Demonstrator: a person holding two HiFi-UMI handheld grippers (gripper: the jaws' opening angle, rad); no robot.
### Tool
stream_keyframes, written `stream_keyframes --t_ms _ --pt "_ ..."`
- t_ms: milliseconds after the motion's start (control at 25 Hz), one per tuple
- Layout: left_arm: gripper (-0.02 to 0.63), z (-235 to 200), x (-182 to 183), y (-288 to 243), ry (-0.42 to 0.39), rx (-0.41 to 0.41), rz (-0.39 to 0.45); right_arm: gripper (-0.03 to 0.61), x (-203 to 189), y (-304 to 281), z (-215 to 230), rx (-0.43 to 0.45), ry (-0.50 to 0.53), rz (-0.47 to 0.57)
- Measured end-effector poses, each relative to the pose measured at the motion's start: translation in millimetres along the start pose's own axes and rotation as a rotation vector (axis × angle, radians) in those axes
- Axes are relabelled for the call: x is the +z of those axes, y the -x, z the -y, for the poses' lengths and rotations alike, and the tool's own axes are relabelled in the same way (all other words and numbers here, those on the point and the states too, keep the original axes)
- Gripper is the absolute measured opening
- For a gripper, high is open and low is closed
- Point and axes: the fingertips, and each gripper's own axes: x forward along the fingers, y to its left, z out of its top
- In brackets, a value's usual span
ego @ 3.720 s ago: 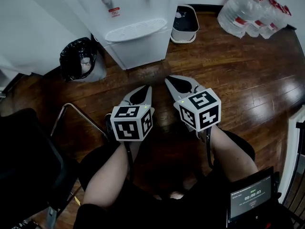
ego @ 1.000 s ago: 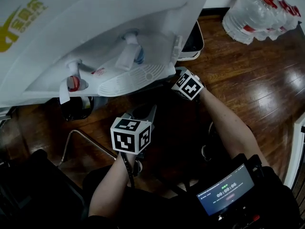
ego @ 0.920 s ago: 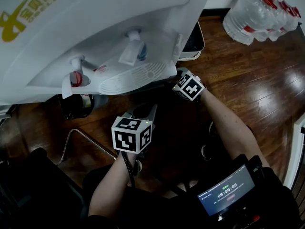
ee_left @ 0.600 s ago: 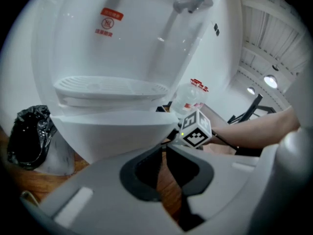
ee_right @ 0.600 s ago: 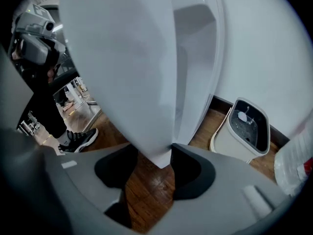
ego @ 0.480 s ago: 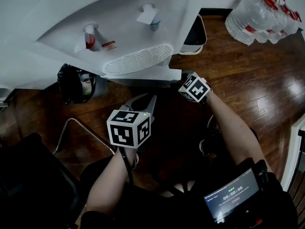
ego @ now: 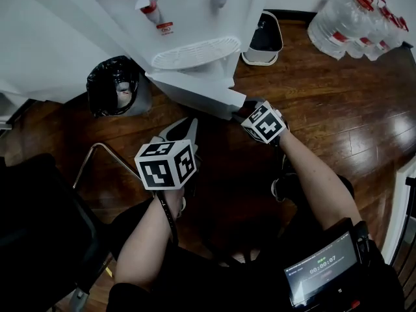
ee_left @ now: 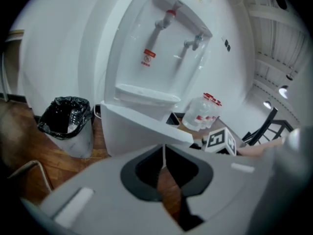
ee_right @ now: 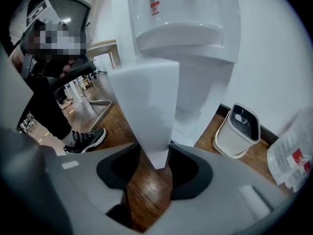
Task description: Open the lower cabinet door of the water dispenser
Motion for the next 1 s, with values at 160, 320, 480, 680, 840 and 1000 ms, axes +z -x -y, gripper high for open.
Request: stream_keyframes --t_ms 160,320,480,680,840,1000 --pt "0.038 3.6 -8.8 23.2 0.007 0.034 0.044 0.183 -1.0 8.2 -26.4 -0.013 -0.061 0.010" --pt "0.038 2.3 -17.0 49.3 0.007 0.070 0.099 0.183 -1.3 10.8 -59.9 -0.021 -0.140 0.011" --pt "0.038 -11.6 -30.7 72.6 0.043 0.116 0.134 0.175 2.2 5.8 -102.8 0.004 -0.120 0.013" --pt "0.038 -21.3 -41.9 95.5 0.063 0.150 0.169 0.172 14.1 -1.1 -156.0 0.074 -0.098 0.033" --pt "0.038 -22.0 -43.5 108.7 0.056 0.145 0.195 0.172 25.8 -7.5 -193.8 0.166 -0.077 0.049" --pt "0.038 -26.6 -43.6 113.7 0.054 0.142 0.206 0.167 38.4 -16.6 -219.9 0.232 -0.025 0.054"
